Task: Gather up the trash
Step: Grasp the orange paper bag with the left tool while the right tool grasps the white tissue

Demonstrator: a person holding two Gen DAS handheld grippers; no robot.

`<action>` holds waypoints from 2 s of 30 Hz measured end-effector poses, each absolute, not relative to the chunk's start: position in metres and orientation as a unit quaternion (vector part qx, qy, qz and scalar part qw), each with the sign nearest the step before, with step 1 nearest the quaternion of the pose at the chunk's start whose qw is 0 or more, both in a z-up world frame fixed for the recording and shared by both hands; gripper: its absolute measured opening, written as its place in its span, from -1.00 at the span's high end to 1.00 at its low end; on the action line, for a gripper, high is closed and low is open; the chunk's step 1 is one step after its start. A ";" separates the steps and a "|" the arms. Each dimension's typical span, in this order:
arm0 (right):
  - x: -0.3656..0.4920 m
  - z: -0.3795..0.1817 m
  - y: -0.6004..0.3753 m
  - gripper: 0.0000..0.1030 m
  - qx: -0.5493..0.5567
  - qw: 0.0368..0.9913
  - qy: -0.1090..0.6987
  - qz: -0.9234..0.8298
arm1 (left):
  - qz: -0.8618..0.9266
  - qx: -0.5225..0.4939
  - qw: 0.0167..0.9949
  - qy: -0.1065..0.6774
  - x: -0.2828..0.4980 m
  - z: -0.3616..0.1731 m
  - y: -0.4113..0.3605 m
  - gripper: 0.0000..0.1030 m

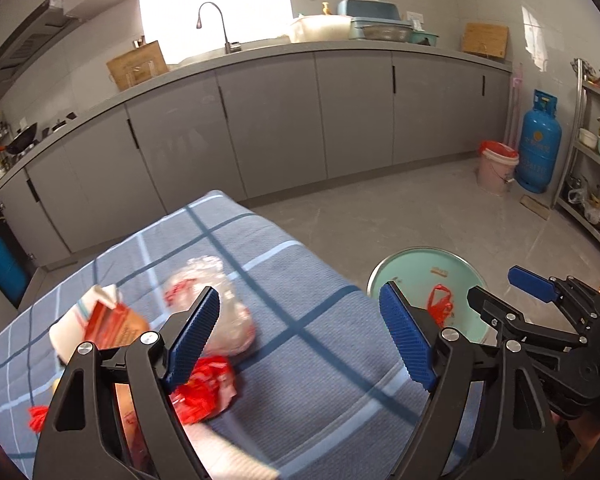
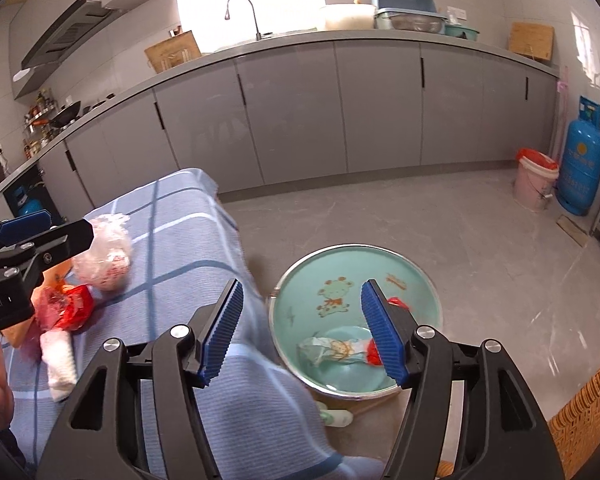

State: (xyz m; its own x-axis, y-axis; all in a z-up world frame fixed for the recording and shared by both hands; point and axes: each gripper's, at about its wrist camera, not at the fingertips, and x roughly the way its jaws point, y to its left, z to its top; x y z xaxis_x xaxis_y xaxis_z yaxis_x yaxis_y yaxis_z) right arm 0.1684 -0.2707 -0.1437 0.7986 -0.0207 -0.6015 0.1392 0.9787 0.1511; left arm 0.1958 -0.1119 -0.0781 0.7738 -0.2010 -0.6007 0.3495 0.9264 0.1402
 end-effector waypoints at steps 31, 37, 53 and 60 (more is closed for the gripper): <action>0.169 -0.160 -0.071 -0.28 -0.010 0.919 0.369 0.140 | 0.006 0.053 0.941 0.335 0.141 -0.099 0.086 -0.58; 0.167 -0.168 -0.068 -0.27 -0.018 0.915 0.375 0.148 | -0.008 0.060 0.938 0.341 0.153 -0.107 0.070 -0.55; 0.170 -0.177 -0.070 0.62 -0.016 0.897 0.400 0.186 | -0.049 0.050 0.935 0.349 0.156 -0.109 0.066 0.94; 0.156 -0.163 -0.066 0.68 -0.022 0.900 0.389 0.197 | -0.061 0.057 0.939 0.334 0.144 -0.097 0.064 0.95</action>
